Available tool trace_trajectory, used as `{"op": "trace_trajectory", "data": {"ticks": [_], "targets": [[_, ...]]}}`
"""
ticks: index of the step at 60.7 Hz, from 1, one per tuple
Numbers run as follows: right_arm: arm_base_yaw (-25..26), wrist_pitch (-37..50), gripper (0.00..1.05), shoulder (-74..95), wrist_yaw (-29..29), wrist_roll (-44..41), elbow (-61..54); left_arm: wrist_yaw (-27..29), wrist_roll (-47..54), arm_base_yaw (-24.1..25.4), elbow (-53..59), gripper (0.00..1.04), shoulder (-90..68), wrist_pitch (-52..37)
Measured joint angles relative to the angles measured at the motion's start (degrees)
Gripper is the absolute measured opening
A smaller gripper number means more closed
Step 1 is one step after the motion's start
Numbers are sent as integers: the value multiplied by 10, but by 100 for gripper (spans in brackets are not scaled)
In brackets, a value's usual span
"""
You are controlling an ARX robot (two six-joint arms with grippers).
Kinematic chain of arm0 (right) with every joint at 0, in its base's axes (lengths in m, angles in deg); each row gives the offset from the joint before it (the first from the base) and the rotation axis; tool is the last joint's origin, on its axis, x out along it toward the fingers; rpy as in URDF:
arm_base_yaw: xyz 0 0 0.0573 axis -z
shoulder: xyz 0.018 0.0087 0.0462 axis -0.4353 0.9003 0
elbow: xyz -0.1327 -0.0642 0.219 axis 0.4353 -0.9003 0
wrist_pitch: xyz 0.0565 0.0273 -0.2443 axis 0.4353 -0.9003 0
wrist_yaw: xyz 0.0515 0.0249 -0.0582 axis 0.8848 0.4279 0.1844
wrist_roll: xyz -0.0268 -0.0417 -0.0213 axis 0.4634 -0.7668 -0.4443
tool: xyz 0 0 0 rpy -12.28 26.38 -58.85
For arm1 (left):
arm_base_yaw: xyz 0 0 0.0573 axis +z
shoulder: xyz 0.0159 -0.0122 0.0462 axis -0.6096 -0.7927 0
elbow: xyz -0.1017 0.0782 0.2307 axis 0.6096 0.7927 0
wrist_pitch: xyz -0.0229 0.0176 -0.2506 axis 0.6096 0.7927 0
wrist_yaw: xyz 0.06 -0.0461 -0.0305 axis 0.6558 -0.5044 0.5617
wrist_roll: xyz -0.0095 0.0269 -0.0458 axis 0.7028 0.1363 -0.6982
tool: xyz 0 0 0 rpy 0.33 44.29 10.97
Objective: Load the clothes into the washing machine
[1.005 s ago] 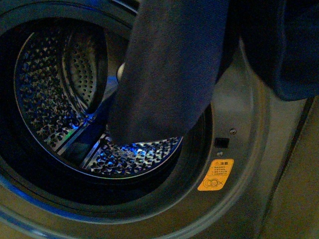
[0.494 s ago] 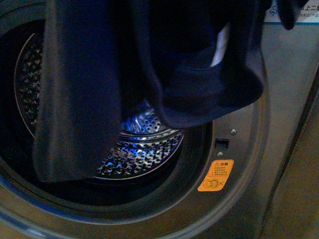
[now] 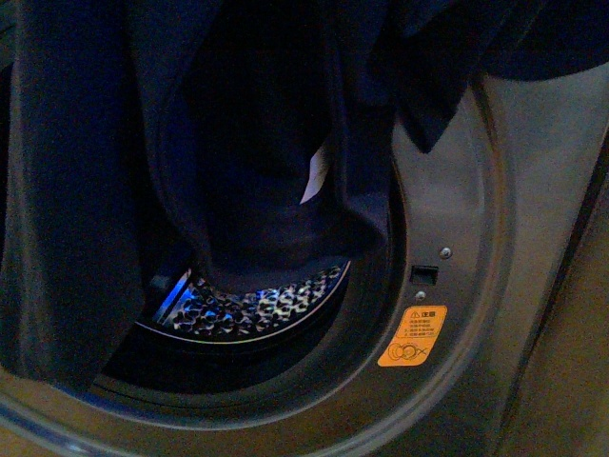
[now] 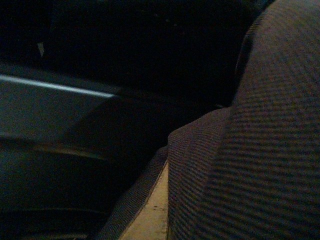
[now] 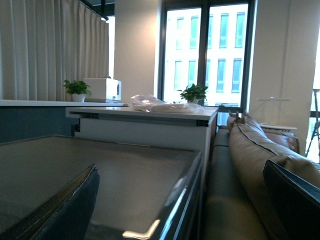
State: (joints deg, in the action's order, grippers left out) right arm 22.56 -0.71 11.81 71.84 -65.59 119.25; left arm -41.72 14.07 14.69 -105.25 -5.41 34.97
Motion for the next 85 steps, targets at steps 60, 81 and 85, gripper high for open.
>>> {"op": "trace_trajectory", "data": {"ticks": [60,81,85], "targets": [[33,-31,20,-402,-85,0,-645,-22,53,72,234,7,6,-131],[33,-3,2,-462,-87,-2,-736,-3,61,85,267,7,-110,-225],[33,-2,2,-472,-87,-2,-747,-1,61,89,267,7,-129,-238]]}}
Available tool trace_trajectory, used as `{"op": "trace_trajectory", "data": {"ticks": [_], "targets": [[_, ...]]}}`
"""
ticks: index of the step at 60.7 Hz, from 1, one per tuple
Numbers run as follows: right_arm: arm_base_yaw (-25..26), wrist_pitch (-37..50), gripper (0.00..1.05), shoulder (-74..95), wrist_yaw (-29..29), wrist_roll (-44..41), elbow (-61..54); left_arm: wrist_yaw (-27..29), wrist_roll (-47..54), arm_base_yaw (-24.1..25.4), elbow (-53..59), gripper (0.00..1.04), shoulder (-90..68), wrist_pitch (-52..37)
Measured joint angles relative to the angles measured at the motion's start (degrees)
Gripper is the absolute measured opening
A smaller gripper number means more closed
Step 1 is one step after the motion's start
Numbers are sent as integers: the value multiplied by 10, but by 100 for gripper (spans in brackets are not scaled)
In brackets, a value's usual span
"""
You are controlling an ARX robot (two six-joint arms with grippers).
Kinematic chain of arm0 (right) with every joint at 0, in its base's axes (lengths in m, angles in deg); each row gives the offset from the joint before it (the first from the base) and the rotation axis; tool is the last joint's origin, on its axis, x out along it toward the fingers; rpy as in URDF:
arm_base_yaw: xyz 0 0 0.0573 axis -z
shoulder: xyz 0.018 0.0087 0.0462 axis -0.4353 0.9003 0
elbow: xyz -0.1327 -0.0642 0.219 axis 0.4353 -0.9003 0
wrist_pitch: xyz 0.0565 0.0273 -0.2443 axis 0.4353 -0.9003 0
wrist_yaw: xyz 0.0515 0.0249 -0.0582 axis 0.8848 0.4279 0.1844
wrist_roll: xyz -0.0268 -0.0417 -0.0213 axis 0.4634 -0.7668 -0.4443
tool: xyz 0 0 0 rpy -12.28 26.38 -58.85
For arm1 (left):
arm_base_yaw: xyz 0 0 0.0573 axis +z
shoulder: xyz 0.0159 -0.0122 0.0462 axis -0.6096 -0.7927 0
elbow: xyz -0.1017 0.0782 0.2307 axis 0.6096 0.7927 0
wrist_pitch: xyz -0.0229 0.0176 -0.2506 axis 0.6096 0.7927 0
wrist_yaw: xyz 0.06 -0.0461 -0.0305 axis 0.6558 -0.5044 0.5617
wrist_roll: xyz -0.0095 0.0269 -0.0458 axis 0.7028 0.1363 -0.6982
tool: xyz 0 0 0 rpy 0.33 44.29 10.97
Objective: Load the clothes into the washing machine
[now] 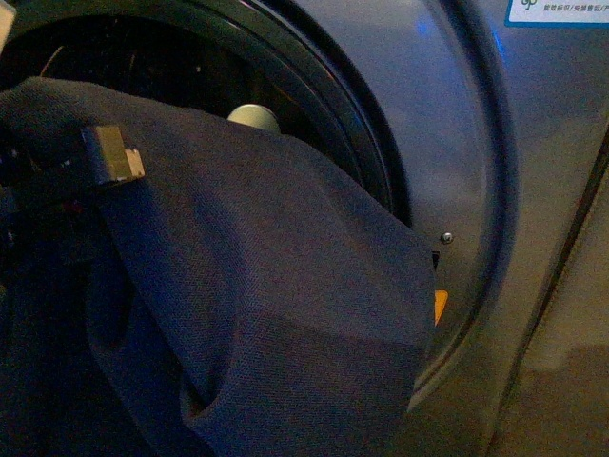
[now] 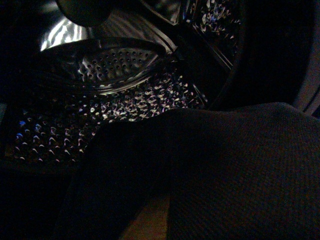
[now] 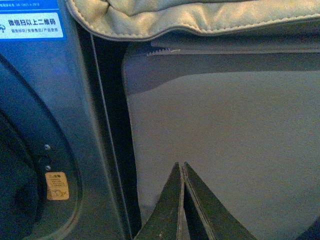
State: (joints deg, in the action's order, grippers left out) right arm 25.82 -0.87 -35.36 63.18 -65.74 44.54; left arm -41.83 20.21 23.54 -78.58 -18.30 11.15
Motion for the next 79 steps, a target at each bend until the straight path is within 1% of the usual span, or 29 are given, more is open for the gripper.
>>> {"op": "trace_trajectory", "data": {"ticks": [17,34,44,50,53,79], "targets": [[0,2,2,-38,0,0,-40,31,22,10,-22,7,-110,-32],[0,-5,2,-76,0,0,-68,80,35,31,-125,7,-248,-30],[0,-13,2,-96,0,0,-79,101,43,29,-214,7,-320,7],[0,-81,2,-152,0,0,-83,115,49,23,-263,7,-355,26],[0,-91,2,-170,0,0,-87,120,52,21,-285,7,-368,37],[0,-92,2,-204,0,0,-109,176,59,4,-499,7,-470,135]]}}
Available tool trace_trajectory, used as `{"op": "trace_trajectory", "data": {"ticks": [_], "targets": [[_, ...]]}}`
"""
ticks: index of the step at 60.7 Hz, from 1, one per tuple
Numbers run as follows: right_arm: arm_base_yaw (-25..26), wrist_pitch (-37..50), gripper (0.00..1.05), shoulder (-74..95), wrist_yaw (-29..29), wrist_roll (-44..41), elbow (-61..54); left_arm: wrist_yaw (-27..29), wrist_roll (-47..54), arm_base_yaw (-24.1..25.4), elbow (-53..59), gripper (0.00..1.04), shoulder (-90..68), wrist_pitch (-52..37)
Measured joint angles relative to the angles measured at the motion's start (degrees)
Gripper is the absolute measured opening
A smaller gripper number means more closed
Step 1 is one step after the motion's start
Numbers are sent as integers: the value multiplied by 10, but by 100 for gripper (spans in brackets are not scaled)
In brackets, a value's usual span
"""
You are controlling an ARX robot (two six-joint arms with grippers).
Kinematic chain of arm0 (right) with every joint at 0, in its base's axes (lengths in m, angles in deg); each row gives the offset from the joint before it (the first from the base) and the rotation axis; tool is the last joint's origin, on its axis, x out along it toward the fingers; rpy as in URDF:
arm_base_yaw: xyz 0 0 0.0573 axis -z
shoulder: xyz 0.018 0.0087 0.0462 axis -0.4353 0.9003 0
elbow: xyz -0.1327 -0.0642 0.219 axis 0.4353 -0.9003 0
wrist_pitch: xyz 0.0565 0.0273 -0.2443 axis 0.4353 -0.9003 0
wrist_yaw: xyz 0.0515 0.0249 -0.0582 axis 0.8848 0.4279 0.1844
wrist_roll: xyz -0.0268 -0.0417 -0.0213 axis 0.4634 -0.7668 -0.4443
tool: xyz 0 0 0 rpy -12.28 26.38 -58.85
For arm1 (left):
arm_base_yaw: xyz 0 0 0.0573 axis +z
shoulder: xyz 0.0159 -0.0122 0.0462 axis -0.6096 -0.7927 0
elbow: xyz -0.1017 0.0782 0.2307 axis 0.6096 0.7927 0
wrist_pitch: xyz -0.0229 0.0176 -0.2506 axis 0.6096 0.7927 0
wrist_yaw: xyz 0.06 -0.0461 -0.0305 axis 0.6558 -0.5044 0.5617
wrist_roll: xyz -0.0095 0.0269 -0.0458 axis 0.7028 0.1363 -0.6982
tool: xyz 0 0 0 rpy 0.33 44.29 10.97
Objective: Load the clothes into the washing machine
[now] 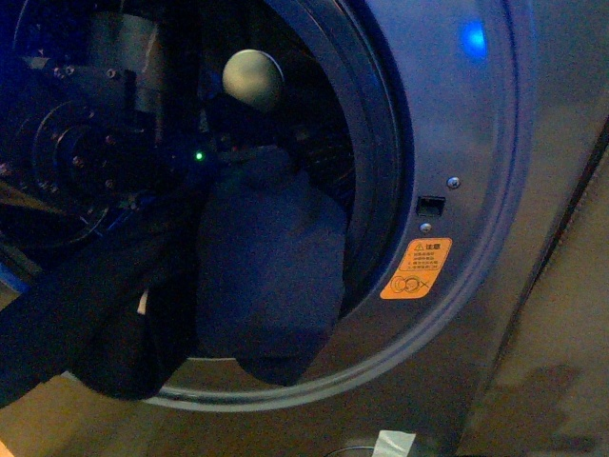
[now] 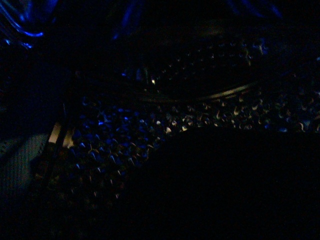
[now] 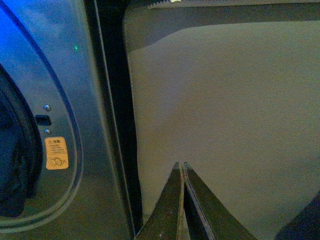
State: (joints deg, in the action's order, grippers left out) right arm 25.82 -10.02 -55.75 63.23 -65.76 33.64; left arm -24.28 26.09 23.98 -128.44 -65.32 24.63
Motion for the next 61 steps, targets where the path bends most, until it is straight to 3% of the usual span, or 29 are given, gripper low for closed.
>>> {"op": "trace_trajectory", "data": {"ticks": [28,47,61], "targets": [[0,0,2,0,0,0,0,107,41,-3,-162,7,-84,44],[0,0,2,0,0,0,0,142,69,10,-189,8,-110,181],[0,0,2,0,0,0,0,100,76,39,-152,43,-113,171]]}}
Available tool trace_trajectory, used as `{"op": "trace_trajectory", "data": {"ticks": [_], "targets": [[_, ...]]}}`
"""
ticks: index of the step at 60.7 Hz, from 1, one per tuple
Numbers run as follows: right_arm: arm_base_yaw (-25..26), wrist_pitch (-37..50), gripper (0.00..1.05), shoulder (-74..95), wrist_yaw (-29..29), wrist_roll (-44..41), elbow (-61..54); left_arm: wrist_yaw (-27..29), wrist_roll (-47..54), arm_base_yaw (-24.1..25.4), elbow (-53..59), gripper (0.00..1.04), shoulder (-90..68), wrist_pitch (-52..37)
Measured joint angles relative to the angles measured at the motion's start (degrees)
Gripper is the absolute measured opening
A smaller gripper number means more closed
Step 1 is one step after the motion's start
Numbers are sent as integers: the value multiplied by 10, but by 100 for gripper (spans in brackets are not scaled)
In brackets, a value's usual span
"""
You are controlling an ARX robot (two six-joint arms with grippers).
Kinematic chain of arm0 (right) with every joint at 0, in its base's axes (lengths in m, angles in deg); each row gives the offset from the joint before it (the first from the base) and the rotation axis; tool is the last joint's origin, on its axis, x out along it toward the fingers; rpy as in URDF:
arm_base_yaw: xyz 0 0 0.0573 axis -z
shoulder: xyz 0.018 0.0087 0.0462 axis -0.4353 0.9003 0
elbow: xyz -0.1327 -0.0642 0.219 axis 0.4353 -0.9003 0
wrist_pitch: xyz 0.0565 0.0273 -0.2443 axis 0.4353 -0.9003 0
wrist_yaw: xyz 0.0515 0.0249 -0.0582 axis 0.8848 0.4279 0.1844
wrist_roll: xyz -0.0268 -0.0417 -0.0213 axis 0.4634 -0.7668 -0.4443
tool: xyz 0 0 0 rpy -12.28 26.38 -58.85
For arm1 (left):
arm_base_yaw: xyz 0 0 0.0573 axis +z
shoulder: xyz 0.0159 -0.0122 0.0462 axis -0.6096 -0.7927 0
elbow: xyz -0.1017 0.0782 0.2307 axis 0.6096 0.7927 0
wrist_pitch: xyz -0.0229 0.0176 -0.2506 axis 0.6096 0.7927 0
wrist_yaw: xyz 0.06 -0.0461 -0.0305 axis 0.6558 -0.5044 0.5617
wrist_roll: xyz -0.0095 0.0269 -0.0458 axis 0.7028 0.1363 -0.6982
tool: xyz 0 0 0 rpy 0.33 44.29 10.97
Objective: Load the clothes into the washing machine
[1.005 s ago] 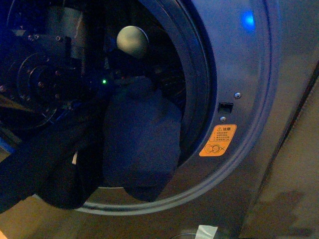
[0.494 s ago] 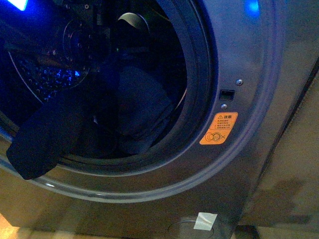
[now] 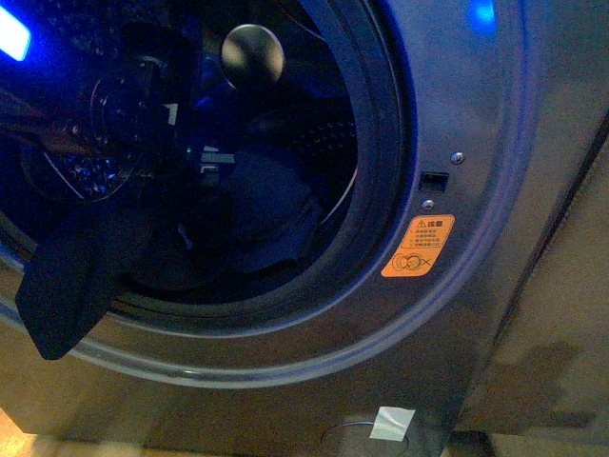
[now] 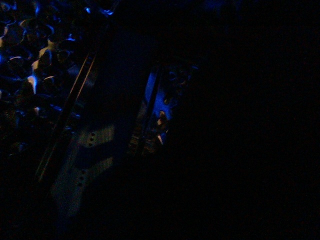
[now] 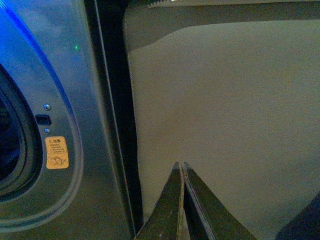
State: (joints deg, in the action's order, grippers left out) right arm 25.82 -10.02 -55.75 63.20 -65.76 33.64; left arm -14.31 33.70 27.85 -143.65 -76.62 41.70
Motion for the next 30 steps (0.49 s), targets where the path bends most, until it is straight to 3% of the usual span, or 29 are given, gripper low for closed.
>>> {"op": "trace_trajectory", "data": {"ticks": [20,23,30], "targets": [[0,0,2,0,0,0,0,-47,13,-14,119,95,65,-82],[0,0,2,0,0,0,0,-52,13,-19,134,100,79,-95],[0,0,2,0,0,0,0,-66,13,-28,179,98,112,-127]]}}
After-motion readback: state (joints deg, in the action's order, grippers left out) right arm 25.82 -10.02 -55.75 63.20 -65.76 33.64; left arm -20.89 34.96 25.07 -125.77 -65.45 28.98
